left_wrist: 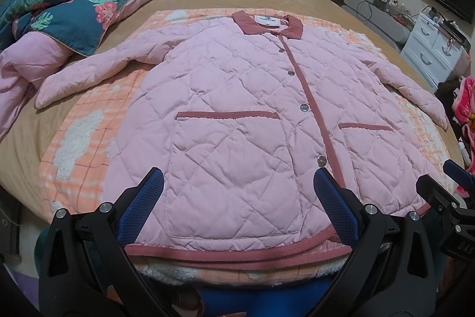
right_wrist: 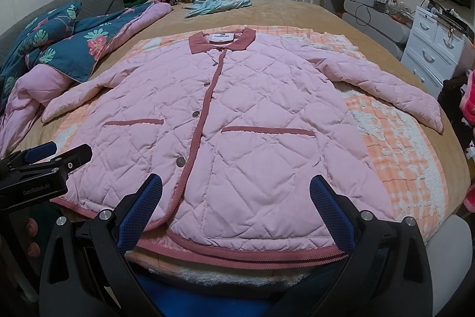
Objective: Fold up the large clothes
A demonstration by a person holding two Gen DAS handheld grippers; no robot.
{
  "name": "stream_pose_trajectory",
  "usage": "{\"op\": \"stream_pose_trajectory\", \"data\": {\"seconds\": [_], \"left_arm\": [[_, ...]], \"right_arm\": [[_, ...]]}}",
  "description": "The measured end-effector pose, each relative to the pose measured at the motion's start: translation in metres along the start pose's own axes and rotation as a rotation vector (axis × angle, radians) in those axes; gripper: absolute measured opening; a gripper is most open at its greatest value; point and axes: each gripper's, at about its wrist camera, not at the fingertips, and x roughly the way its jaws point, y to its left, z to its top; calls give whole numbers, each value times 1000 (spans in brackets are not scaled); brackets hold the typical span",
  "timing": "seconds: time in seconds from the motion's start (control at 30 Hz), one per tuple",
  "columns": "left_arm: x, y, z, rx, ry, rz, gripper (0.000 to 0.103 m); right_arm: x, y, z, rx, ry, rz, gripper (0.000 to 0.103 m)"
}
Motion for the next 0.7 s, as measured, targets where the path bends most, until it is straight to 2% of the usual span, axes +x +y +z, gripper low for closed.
{"op": "stream_pose_trajectory", "data": {"seconds": [0.7], "left_arm": [[-3,3,1,1,1,-2,95]], "right_arm": [[2,-1,0,3,1,-2,99]]}}
